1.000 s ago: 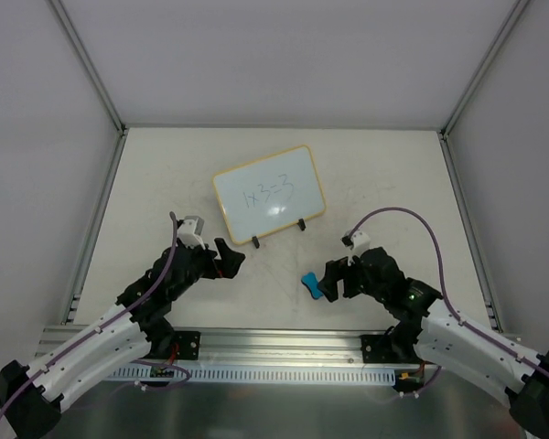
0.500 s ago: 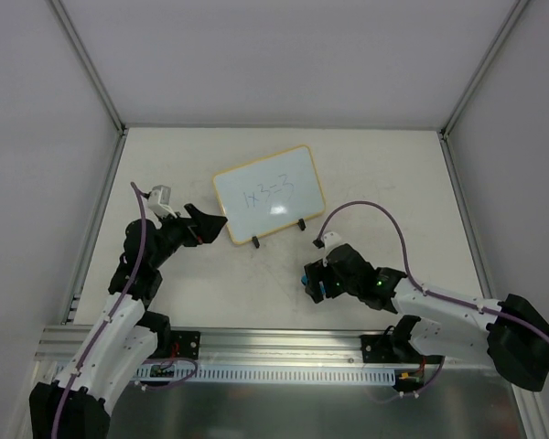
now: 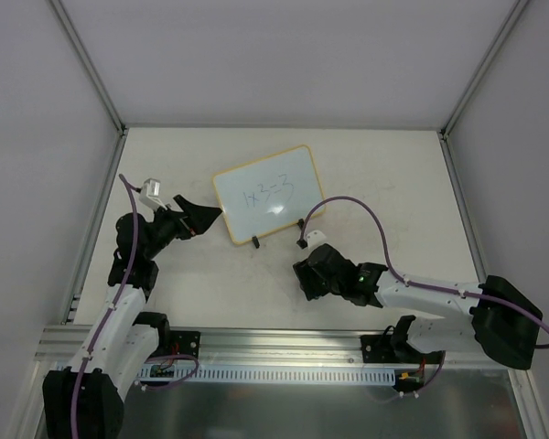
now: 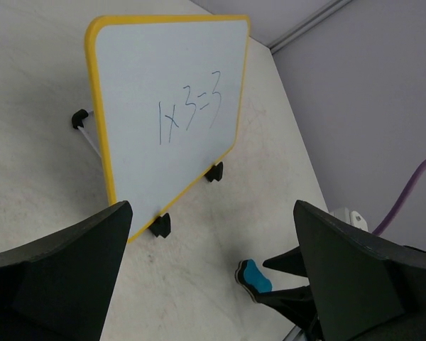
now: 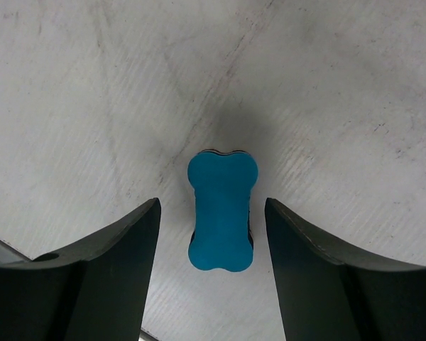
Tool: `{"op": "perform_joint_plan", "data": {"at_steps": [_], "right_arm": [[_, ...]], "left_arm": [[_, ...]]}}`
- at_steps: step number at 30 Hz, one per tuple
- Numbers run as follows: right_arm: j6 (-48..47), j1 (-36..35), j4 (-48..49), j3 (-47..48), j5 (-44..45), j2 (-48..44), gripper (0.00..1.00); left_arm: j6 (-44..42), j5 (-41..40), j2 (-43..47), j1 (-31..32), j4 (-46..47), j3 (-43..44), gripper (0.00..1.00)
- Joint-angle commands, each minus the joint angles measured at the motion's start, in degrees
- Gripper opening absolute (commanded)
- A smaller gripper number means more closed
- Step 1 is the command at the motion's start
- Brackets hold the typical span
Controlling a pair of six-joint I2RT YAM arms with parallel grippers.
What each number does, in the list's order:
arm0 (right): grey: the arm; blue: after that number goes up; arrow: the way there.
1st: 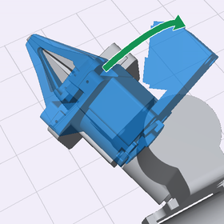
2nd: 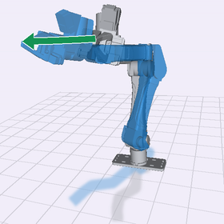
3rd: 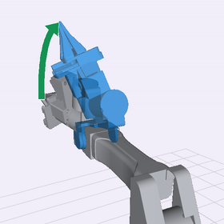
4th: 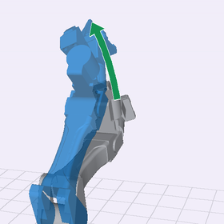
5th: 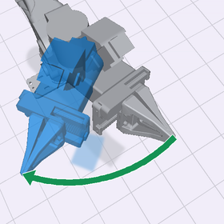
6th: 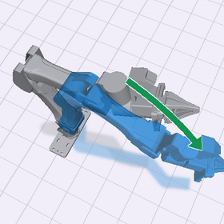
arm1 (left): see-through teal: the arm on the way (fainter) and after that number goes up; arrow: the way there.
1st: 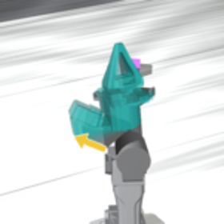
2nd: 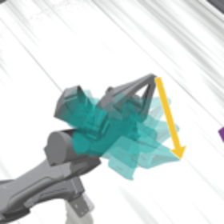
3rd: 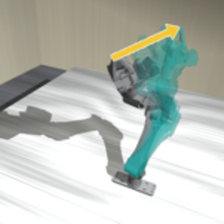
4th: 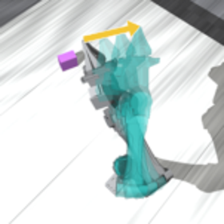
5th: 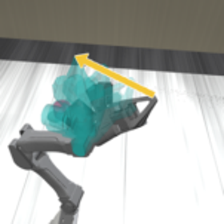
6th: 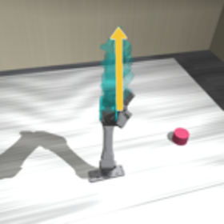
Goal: Erase the whiteboard
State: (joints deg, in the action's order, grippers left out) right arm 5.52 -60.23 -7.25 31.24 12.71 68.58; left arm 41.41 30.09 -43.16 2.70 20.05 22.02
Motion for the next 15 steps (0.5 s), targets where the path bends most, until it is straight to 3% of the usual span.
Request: {"op": "perform_joint_plan", "data": {"at_steps": [1, 9, 15], "right_arm": [[0.6, -0.2, -1.1, 1.9, 3.4, -0.1, 0.64], [1.0, -0.3, -2.2, 2.3, 3.1, 2.3, 0.65], [2.7, -0.2, -1.6, 1.8, 2.8, 3.2, 0.56]], "left_arm": [[2.2, 3.7, 0.0, -2.1, 5.5, 0.2, 0.99], [1.9, 4.3, -0.1, -2.3, 5.7, 0.3, 0.99], [2.3, 2.7, 0.3, -2.3, 5.6, -0.7, 0.99]]}}
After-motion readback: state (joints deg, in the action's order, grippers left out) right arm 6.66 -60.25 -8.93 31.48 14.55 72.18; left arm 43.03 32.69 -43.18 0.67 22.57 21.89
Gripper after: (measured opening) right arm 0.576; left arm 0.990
